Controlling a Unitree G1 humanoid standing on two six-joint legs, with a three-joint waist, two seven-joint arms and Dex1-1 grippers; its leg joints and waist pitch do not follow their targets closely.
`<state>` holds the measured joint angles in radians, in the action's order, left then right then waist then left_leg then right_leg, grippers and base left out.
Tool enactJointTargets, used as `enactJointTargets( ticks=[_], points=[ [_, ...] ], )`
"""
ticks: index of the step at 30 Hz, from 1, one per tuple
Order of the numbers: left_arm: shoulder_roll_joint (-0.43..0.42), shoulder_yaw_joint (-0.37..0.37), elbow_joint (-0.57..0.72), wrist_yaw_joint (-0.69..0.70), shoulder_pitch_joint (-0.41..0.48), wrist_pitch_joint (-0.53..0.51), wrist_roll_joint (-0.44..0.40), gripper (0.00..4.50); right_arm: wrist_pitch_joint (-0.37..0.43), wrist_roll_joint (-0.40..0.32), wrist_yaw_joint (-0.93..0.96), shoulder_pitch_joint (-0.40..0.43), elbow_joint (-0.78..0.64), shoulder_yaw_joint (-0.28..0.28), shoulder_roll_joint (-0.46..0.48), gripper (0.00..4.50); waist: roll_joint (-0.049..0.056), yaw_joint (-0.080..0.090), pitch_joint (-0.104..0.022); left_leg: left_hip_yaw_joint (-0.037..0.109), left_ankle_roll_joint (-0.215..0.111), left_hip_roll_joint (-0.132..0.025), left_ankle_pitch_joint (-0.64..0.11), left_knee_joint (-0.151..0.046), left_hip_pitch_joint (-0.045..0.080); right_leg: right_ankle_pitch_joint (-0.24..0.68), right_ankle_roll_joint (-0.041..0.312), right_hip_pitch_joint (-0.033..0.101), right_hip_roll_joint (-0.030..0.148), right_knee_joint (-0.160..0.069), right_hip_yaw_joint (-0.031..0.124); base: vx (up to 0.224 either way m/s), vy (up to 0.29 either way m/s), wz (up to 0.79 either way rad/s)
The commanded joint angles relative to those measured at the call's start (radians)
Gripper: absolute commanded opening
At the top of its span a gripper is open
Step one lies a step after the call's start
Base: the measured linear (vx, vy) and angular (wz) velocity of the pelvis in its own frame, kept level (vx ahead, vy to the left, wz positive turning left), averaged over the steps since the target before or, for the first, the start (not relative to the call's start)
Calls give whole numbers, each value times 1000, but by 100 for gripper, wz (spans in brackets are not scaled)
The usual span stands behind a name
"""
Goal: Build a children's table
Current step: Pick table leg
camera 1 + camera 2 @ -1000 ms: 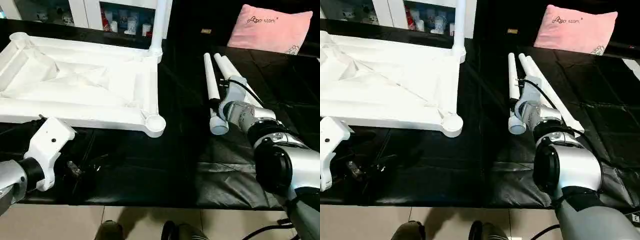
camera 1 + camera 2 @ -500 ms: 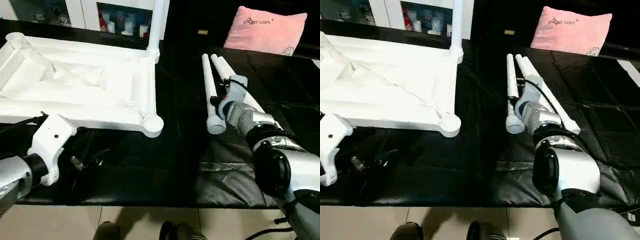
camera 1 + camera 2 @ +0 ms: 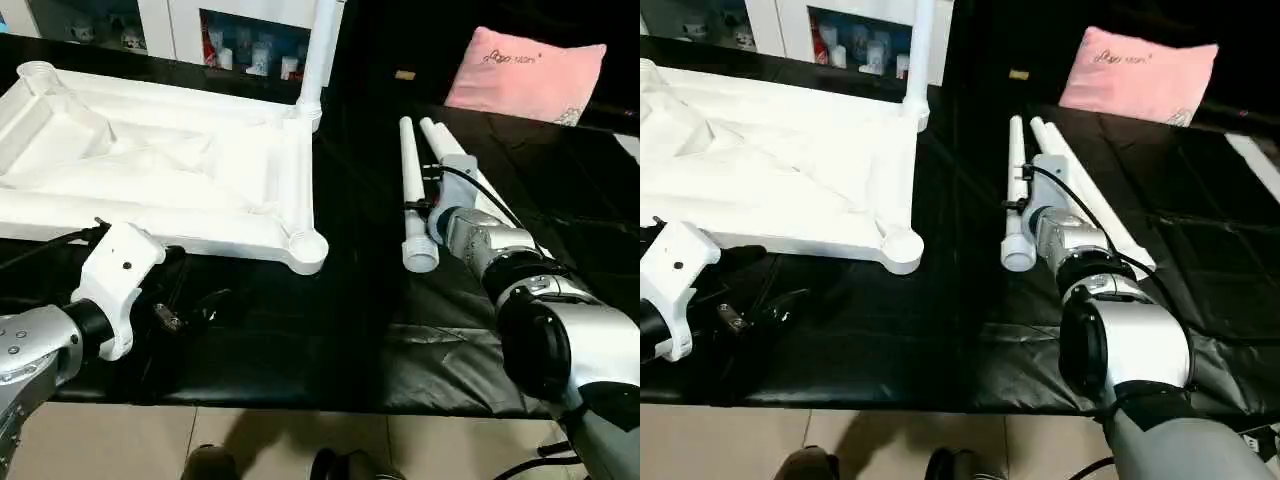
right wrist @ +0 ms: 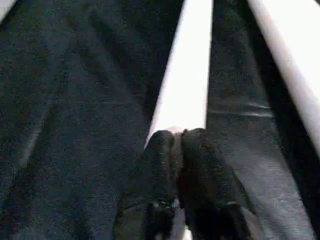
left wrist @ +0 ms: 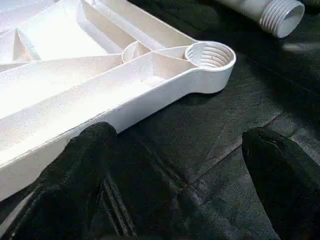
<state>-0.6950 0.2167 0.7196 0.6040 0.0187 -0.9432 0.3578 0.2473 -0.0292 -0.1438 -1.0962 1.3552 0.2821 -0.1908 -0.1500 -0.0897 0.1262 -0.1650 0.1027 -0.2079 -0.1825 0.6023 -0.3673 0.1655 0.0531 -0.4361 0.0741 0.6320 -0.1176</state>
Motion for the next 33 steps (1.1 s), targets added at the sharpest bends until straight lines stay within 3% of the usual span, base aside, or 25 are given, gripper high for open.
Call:
enactJointTargets(
  ticks=[1, 6, 9, 15, 16, 18, 20, 21, 23, 26, 27, 29, 33],
  points=[
    [-4, -24, -9, -3, -5, 13, -6, 450, 27, 3, -5, -13, 6, -7, -24, 78, 20, -3, -85, 2, 36, -20, -158, -69, 2, 277, 108, 71, 72, -64, 68, 0, 0, 0],
    [-13, -30, -6, 1, -3, 18, -7, 450, 57, 0, -6, -7, 8, -4, -30, 129, 23, -4, -93, 3, 49, -20, -149, -68, 4, 225, 114, 71, 68, -57, 66, 0, 0, 0],
    [-25, -38, -4, 5, -9, 17, -3, 450, 87, -16, -12, -4, 6, 16, -41, 153, 17, -6, -97, 3, 50, -20, -144, -66, 3, 207, 119, 73, 68, -54, 66, 0, 0, 0],
    [-32, -43, 13, 9, -4, 11, 8, 450, 150, 6, -96, 12, -1, -22, -64, 207, 16, -6, -95, 4, 51, -20, -167, -64, 0, 255, 107, 72, 69, -59, 66, 0, 0, 0],
    [-32, -45, 13, 9, -4, 12, 8, 450, 154, 6, -103, 15, -2, -24, -65, 216, 25, -8, -96, 6, 54, -20, -179, -63, 1, 270, 107, 71, 71, -59, 66, 0, 0, 0],
    [-33, -47, 13, 9, -2, 13, 8, 450, 159, 6, -113, 19, -3, -26, -66, 222, 20, -8, -95, 7, 57, -20, -194, -63, 0, 291, 103, 71, 71, -62, 65, 0, 0, 0],
    [-34, -50, 13, 10, -1, 15, 9, 450, 166, 6, -127, 25, -6, -30, -67, 240, 21, -7, -95, 9, 59, -20, -212, -62, 1, 320, 99, 69, 71, -64, 64, 0, 0, 0],
    [-37, -60, 6, 14, -7, 19, 9, 450, 183, 11, -159, 39, -11, -43, -67, 252, 32, -7, -95, 12, 62, -20, -224, -62, 1, 322, 99, 69, 70, -66, 63, 0, 0, 0],
    [-37, -60, 6, 14, -7, 19, 9, 450, 183, 11, -159, 39, -11, -43, -67, 271, 28, -8, -94, 13, 62, -20, -231, -62, 1, 327, 98, 69, 71, -66, 63, 0, 0, 0],
    [-45, -88, -13, 21, -29, 32, 9, 450, 232, 18, -235, 88, -32, -72, -72, 284, 42, -13, -95, 17, 63, -20, -257, -62, 5, 342, 102, 67, 70, -68, 61, 0, 0, 0],
    [-45, -88, -13, 21, -29, 32, 9, 450, 232, 18, -235, 88, -32, -72, -72, 305, 37, -13, -95, 18, 64, -21, -257, -62, 4, 336, 103, 68, 70, -68, 60, 0, 0, 0],
    [-47, -94, -15, 25, -33, 34, 10, 450, 243, 17, -250, 100, -39, -77, -78, 314, 36, -15, -96, 18, 65, -21, -260, -62, 4, 339, 104, 69, 70, -68, 60, 0, 0, 0],
    [-50, -105, -19, 29, -44, 37, 11, 450, 318, 11, -321, 131, -93, -96, -105, 353, 43, -24, -97, 20, 65, -21, -271, -62, 7, 342, 104, 70, 70, -70, 59, 0, 0, 0]
  ],
)
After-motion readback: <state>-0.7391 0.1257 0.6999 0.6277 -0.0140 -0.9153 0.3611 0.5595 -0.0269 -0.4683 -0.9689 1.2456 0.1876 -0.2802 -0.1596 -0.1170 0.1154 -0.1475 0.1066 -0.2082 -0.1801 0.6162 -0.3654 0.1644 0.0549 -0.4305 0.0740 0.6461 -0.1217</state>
